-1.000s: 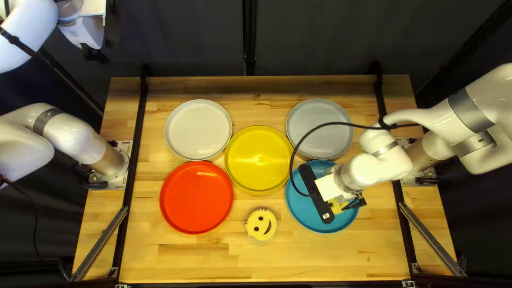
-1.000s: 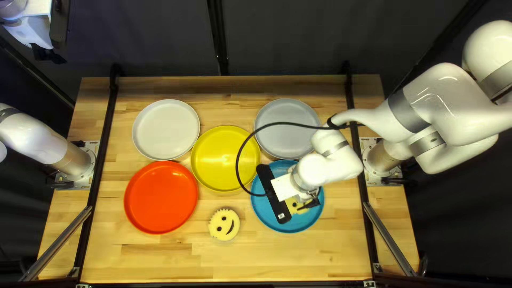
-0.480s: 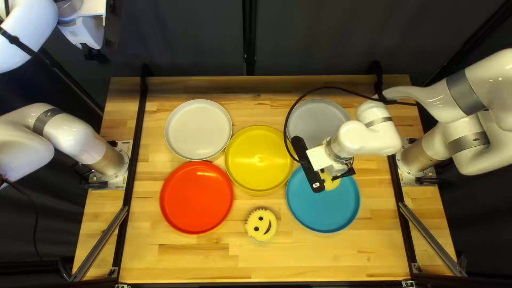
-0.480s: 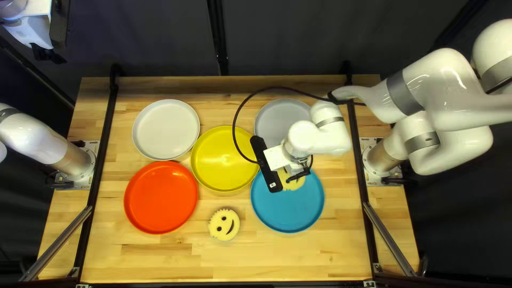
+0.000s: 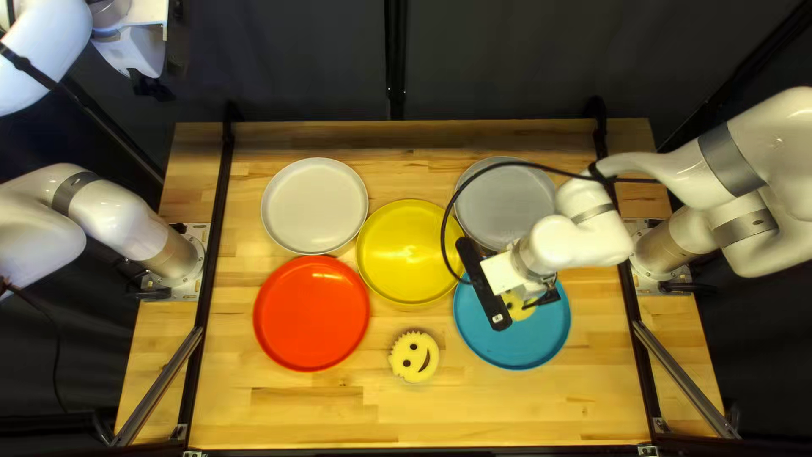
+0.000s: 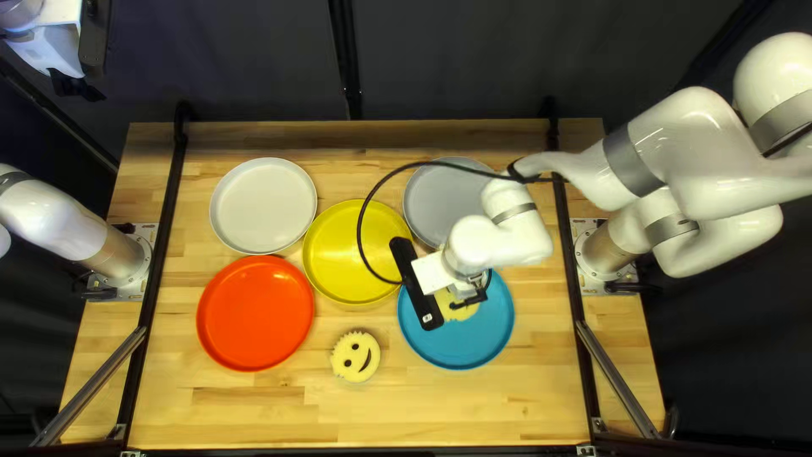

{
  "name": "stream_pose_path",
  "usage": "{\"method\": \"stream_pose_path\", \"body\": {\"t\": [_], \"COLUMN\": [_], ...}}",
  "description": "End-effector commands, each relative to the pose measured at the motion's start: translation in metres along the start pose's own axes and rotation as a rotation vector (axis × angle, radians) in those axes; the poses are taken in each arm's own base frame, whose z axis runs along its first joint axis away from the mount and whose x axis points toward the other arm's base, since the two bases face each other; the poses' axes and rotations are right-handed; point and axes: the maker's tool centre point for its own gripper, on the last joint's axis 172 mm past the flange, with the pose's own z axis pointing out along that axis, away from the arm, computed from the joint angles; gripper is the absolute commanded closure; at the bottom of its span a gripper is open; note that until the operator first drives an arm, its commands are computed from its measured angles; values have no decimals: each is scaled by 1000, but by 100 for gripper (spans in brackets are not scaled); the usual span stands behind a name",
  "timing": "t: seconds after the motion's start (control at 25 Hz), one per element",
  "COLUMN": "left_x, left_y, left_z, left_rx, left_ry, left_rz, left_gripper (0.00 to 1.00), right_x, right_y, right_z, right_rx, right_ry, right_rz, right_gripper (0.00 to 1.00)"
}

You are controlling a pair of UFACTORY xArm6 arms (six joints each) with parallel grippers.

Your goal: Pick up sponge and scrub the plate

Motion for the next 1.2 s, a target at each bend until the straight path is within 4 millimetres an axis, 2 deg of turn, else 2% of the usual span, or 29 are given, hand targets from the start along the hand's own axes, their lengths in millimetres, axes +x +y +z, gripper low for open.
{"method": "stream_pose_path", "body": {"t": [0.04,0.12,0.24,0.44,0.72,1.0,1.2], "left_x": [0,0,0,0,0,0,0], "left_y": [0,0,0,0,0,0,0], "left_z": [0,0,0,0,0,0,0], "left_rx": [0,0,0,0,0,0,0], "left_ry": [0,0,0,0,0,0,0], "left_rz": [0,0,0,0,0,0,0], "left_gripper": [0,0,0,0,0,0,0], "right_x": [11,16,18,20,2,-17,-18], "right_y": [-14,-21,-21,3,47,78,87], "right_z": [-2,-5,-3,2,6,8,8], "right_rx": [-14,-21,-24,-16,11,35,43], "right_ry": [-2,-2,-2,-4,-14,-21,-25], "right_rz": [-19,-30,-41,-47,-23,15,33], "right_gripper": [100,100,100,100,100,100,100]}}
